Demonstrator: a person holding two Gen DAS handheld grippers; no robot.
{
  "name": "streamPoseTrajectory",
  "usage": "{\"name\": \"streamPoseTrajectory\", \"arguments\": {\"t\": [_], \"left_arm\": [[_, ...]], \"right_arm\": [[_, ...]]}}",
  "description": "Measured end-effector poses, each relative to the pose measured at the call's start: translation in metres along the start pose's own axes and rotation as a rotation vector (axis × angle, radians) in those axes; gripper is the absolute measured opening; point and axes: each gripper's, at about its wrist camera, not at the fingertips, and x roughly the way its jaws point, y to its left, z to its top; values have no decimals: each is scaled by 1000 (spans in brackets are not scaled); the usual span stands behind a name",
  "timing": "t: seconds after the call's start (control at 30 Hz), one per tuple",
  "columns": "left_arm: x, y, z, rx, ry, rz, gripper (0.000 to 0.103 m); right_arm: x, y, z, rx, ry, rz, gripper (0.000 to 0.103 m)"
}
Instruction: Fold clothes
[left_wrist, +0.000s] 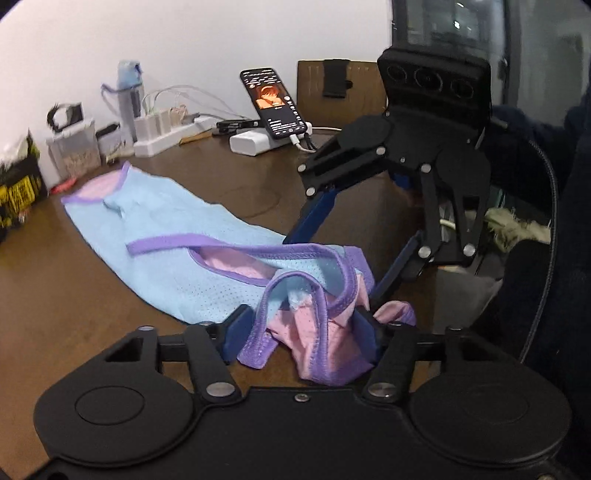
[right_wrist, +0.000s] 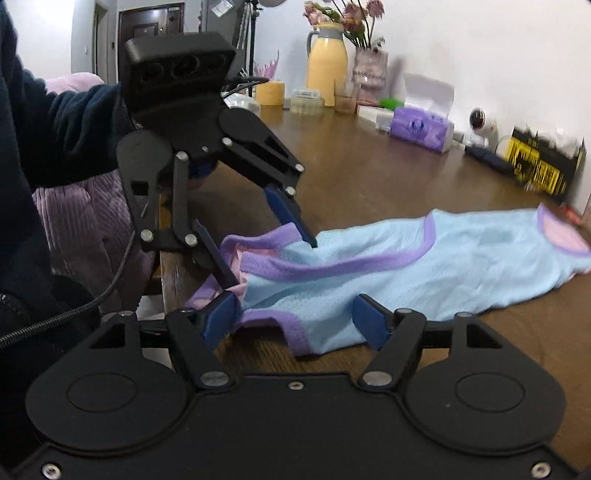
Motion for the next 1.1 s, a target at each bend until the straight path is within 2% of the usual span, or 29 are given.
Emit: {"name": "streamPoseTrajectory", "arguments": {"t": [0.03, 0.1, 0.13, 0.17, 0.2, 0.23, 0.27, 0.3, 0.4, 0.5, 0.63, 0.73, 0.77, 0.8, 0.83, 0.87, 0.9, 1.0, 1.1], "left_arm": [[-2, -1, -1, -3, -3, 1, 50], [0, -1, 0, -29, -5, -25, 35], [1, -2, 2, -30, -3, -36, 30], [1, -5, 4, -25, 4, -52, 20], [1, -7, 7, -21, 11, -67, 17], [1, -9, 9, -18, 17, -82, 17], [1, -11, 12, -15, 23, -96, 17], [1, -16, 17, 23, 24, -126, 17], [0, -8, 32, 71, 9, -143, 15], [-4, 19, 52, 94, -25, -119, 15], [-3, 75, 79, 114, -45, -70, 15], [16, 111, 86, 83, -31, -46, 17], [23, 121, 87, 70, -28, -35, 25], [43, 135, 84, 23, 6, 14, 35], [65, 150, 80, -28, 44, 67, 37], [78, 155, 77, -39, 82, 126, 42], [82, 156, 75, -39, 96, 153, 54], [73, 162, 73, -88, 35, 216, 77], [44, 164, 75, -158, -29, 266, 84]], "right_arm": [[0, -1, 0, 10, 3, 5, 74], [-3, -2, 0, 19, 6, 29, 62], [-5, -2, -1, 21, 9, 39, 59], [-8, -2, -2, 24, 11, 48, 50], [-10, -2, -3, 25, 14, 55, 38], [-12, -3, -3, 26, 18, 65, 34], [-18, -5, -4, 26, 24, 86, 25], [-23, -7, -4, 26, 23, 96, 21], [-28, -25, 0, 23, 26, 77, 20], [-19, -51, 9, 27, 38, 8, 20], [-6, -86, 21, 32, 55, -84, 20], [4, -112, 29, 35, 67, -152, 23], [7, -121, 32, 36, 71, -175, 29], [10, -130, 35, 37, 76, -198, 38], [13, -139, 38, 39, 80, -221, 43], [17, -147, 41, 40, 84, -244, 53], [20, -156, 44, 41, 88, -267, 59], [17, -164, 45, 24, 70, -343, 72], [2, -161, 48, -7, 10, -390, 78]]}}
